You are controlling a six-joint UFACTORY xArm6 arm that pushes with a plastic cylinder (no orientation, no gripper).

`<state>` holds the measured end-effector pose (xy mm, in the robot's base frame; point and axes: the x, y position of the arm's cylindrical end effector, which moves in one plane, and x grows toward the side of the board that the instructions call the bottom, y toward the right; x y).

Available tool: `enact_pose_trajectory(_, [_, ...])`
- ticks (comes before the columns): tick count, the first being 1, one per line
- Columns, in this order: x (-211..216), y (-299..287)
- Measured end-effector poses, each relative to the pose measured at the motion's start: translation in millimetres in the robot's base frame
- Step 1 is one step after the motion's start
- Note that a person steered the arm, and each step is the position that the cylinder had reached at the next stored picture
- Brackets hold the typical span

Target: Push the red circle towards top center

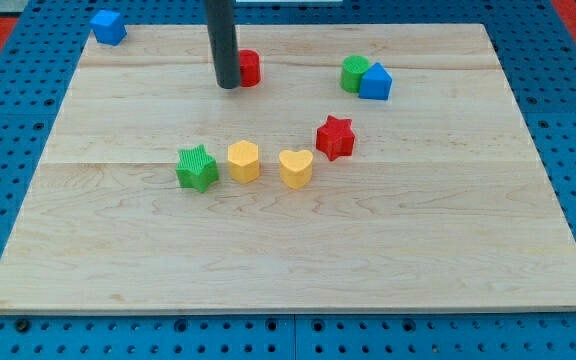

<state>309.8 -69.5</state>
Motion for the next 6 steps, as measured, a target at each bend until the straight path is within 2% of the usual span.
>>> enact_pose_trajectory(1, [0,11])
enact_pose_trajectory(4, [-6,-14])
enact_pose_trajectory(6, [-24,25])
